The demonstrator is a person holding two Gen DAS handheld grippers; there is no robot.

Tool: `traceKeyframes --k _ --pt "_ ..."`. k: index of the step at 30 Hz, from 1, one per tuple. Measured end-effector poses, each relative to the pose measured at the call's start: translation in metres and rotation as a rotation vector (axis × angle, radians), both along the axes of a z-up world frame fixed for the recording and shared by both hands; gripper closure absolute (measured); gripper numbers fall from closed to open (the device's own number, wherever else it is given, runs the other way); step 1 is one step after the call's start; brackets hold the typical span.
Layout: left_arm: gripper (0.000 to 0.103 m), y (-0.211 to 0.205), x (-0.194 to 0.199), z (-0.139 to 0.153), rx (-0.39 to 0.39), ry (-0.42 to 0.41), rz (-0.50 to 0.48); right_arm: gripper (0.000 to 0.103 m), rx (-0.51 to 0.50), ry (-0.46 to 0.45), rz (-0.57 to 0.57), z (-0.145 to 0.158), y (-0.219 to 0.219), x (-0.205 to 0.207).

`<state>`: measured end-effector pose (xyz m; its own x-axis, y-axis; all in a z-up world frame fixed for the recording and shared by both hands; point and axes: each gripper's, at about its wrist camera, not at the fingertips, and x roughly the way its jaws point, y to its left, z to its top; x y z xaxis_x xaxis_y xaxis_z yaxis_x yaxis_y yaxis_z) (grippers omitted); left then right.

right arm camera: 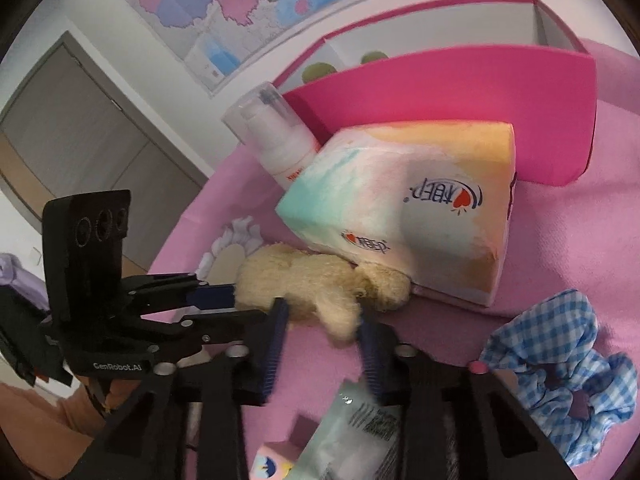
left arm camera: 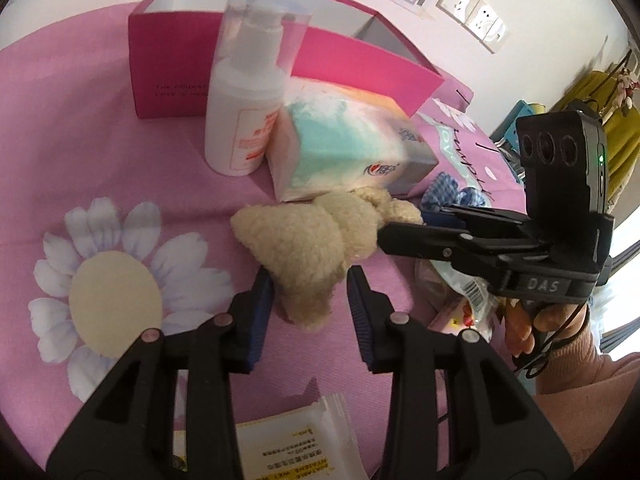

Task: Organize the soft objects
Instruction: 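Lift the beige teddy bear, carry it over the box and release it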

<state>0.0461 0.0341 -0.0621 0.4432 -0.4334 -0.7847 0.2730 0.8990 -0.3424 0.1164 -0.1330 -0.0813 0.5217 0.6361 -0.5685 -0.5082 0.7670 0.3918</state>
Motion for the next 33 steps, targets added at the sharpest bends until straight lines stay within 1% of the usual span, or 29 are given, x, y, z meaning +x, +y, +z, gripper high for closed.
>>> traceKeyframes --k 1,4,6,10,14,18,22,25,30,33 --pt "0.064 0.001 -0.002 0.002 -0.002 -0.004 -0.001 0.082 -0.013 -0.017 -0.003 0.001 0.001 -0.003" --pt "0.064 0.002 -0.007 0.008 -0.006 -0.021 -0.012 0.089 -0.016 -0.045 -0.01 0.005 -0.002 -0.01" --pt "0.064 0.001 -0.012 0.016 -0.01 -0.04 -0.025 0.089 -0.013 -0.063 -0.008 0.011 -0.004 -0.015" --pt "0.064 -0.004 -0.019 0.04 -0.012 -0.103 -0.056 0.089 -0.011 -0.111 -0.005 0.025 -0.008 -0.027" --pt "0.064 -0.007 -0.019 0.066 -0.012 -0.17 -0.073 0.09 -0.004 -0.178 -0.011 0.048 -0.017 -0.04" --pt "0.064 -0.009 -0.012 0.097 0.004 -0.252 -0.081 0.089 0.01 -0.261 -0.018 0.078 -0.024 -0.046" --pt "0.064 -0.011 0.011 0.12 0.052 -0.306 -0.06 0.09 0.03 -0.321 -0.025 0.105 -0.027 -0.039" --pt "0.064 -0.008 0.036 0.133 0.094 -0.335 -0.025 0.089 0.041 -0.357 -0.033 0.123 -0.026 -0.022" --pt "0.064 0.003 0.076 0.141 0.115 -0.331 0.027 0.089 0.048 -0.386 -0.046 0.147 -0.022 0.013" --pt "0.064 0.01 0.103 0.138 0.125 -0.308 0.058 0.089 0.07 -0.366 -0.044 0.156 -0.019 0.042"
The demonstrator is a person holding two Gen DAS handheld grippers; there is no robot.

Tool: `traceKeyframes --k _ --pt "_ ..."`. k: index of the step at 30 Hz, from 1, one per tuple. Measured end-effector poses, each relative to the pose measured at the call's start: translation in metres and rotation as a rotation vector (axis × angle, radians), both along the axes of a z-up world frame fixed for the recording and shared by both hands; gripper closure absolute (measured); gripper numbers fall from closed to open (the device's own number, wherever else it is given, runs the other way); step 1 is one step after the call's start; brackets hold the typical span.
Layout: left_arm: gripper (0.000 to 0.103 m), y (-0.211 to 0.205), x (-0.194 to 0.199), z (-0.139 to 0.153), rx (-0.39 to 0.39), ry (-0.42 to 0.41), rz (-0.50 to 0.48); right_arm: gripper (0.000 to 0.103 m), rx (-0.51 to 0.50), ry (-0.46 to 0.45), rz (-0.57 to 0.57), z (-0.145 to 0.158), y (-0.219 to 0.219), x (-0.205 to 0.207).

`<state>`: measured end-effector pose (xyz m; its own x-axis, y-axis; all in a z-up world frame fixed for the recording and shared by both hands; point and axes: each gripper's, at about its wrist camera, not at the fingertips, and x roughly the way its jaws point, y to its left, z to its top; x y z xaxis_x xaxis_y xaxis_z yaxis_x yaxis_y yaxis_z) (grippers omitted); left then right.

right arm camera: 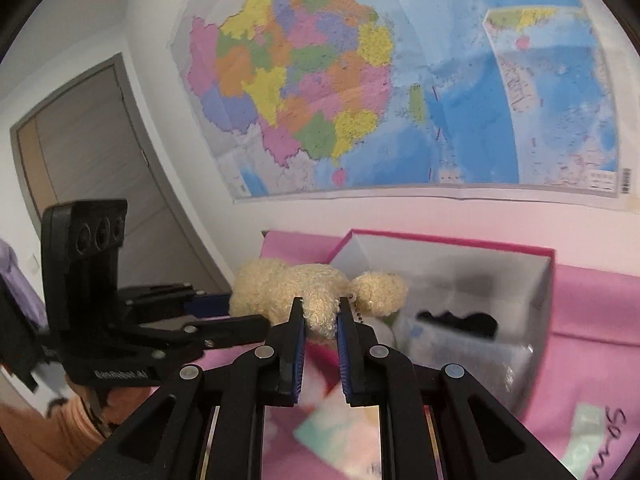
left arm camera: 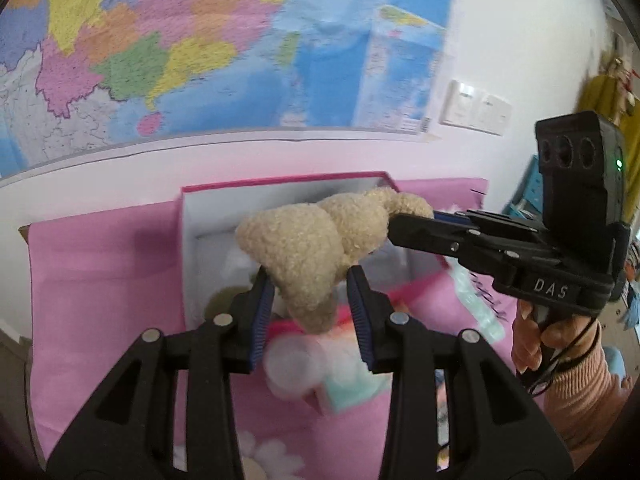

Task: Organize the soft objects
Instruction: 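Lift the beige teddy bear, carry it over the box and release it, then move the right gripper to the clear barcode packet and grasp it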

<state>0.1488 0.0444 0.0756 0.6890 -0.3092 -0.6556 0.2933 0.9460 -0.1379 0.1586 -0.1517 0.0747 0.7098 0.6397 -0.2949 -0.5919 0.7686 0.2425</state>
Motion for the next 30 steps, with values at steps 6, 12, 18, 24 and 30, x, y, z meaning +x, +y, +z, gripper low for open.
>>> traceKeyframes --k 6,12,18,24,30 --pt "0.064 0.012 0.041 -0.02 0.018 0.069 0.061 0.089 -0.025 0.048 -0.028 -0.002 0.016 0.054" --pt "0.064 0.02 0.069 -0.048 0.061 0.134 0.152 0.081 -0.046 0.15 -0.054 -0.021 0.027 0.103" --pt "0.064 0.026 0.068 -0.06 0.072 0.147 0.195 0.067 -0.097 0.226 -0.101 -0.043 0.032 0.12" --pt "0.063 0.035 0.042 -0.045 0.026 0.085 0.199 0.067 -0.064 0.183 -0.108 -0.041 0.01 0.088" --pt "0.061 0.038 -0.006 -0.02 -0.043 -0.001 0.163 0.065 -0.017 0.133 -0.068 -0.028 -0.012 0.04"
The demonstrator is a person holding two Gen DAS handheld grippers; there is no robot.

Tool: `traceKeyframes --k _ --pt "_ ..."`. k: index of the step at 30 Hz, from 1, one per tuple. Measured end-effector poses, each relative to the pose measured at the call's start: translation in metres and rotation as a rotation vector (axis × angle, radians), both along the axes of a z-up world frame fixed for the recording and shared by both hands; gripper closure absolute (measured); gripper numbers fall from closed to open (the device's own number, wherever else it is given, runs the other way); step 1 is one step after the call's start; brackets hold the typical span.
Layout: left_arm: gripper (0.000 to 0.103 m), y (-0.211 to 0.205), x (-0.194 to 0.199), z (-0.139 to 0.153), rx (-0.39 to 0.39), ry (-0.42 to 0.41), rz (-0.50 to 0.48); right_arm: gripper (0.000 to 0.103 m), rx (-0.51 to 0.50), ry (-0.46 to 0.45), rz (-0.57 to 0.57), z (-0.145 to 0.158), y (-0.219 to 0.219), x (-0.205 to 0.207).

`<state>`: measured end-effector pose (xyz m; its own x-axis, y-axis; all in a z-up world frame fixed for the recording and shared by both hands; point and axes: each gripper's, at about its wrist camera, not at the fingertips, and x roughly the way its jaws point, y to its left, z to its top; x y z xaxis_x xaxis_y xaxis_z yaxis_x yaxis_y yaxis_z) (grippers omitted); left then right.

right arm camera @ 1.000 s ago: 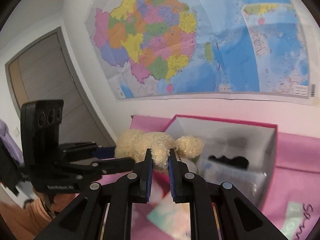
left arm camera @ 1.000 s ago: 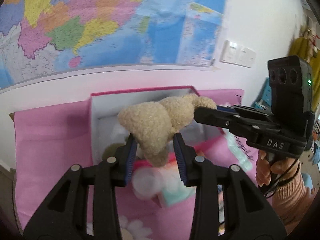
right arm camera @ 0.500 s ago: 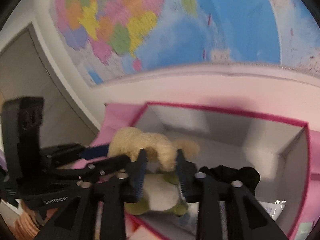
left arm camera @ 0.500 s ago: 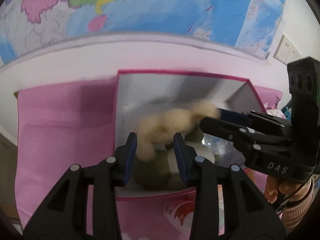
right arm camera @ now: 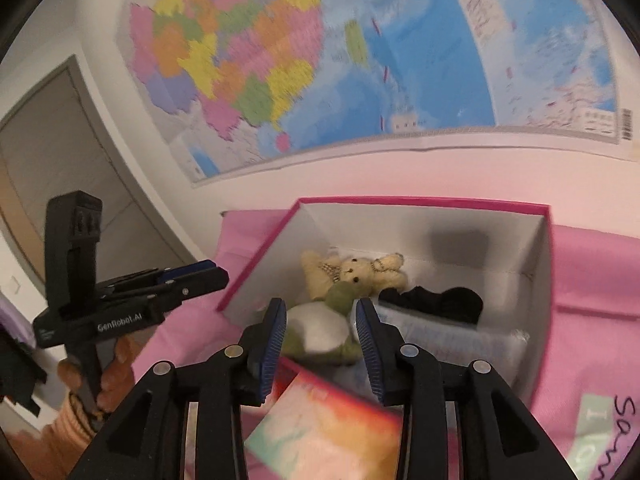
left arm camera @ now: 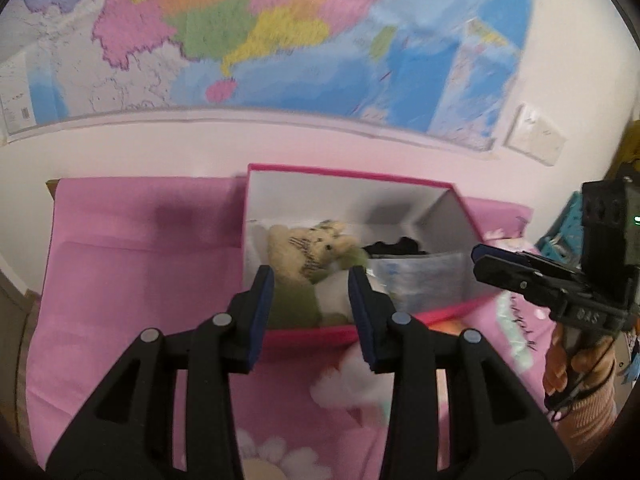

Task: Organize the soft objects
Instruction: 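Move the right gripper to the clear barcode packet and grasp it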

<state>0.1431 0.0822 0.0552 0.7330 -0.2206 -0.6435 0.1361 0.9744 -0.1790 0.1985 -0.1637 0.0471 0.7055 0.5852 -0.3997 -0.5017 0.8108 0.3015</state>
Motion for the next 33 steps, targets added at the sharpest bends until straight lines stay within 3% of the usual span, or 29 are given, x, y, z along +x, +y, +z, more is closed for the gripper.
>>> traceKeyframes --k 5,12,20,33 --pt "0.053 -0.011 -0.046 0.014 -0.013 -0.079 -0.081 0.065 0.029 -0.033 0.016 0.005 -0.018 -0.039" --pt "0.052 -0.035 -0.08 0.003 -0.026 -0.059 -0.181 0.064 0.034 -0.014 0.013 -0.012 -0.045 -0.08" --pt "0.052 -0.07 -0.099 -0.04 -0.069 0.074 -0.29 0.064 0.034 0.068 -0.03 -0.05 -0.072 -0.115" --pt "0.052 -0.129 -0.119 -0.103 -0.113 0.301 -0.493 0.058 -0.013 0.318 -0.036 -0.128 -0.086 -0.136"
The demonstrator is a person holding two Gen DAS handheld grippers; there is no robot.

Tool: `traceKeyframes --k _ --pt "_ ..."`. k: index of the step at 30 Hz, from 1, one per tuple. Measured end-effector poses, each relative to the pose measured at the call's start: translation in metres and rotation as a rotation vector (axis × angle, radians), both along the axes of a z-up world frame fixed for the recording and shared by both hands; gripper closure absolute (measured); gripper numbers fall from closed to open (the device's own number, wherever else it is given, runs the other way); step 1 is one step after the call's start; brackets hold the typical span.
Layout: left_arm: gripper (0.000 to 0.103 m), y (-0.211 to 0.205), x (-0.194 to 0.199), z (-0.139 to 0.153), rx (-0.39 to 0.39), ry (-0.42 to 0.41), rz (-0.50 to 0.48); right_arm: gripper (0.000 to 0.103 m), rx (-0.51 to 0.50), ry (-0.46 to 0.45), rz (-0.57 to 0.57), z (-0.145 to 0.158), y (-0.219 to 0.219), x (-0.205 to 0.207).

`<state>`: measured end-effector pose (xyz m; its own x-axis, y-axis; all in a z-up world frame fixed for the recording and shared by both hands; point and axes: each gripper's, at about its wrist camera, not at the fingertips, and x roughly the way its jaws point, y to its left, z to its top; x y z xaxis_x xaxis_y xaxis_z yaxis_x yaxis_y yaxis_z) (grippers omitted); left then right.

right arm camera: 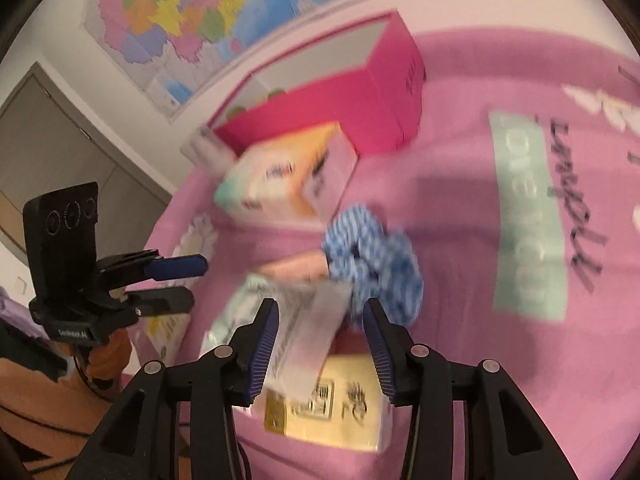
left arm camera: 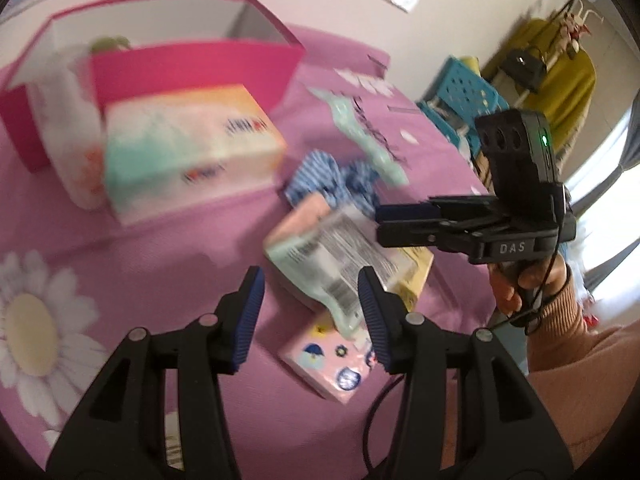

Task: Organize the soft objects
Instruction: 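Move the right gripper to the clear barcode packet and grasp it, then carry the clear barcode packet over the pink box and release it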

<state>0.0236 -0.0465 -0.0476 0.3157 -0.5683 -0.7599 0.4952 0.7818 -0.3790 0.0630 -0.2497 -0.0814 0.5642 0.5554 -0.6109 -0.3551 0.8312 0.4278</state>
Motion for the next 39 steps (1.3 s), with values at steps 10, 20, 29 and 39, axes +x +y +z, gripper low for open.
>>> traceKeyframes --k 10,20,29,39 --pt "0.053 -0.008 0.002 -0.015 -0.037 0.09 -0.026 0.05 0.029 0.03 0.056 -0.016 0.009 0.003" --pt "0.066 -0.019 -0.001 -0.011 -0.028 0.08 -0.06 0.084 0.06 -0.02 0.062 -0.012 0.016 -0.01" --pt "0.066 -0.009 0.003 0.022 -0.053 -0.01 -0.039 0.093 0.062 -0.121 0.075 0.013 0.02 -0.017" --pt "0.066 -0.003 0.037 0.061 -0.03 -0.111 0.017 0.094 0.122 -0.225 0.067 0.051 0.017 0.001"
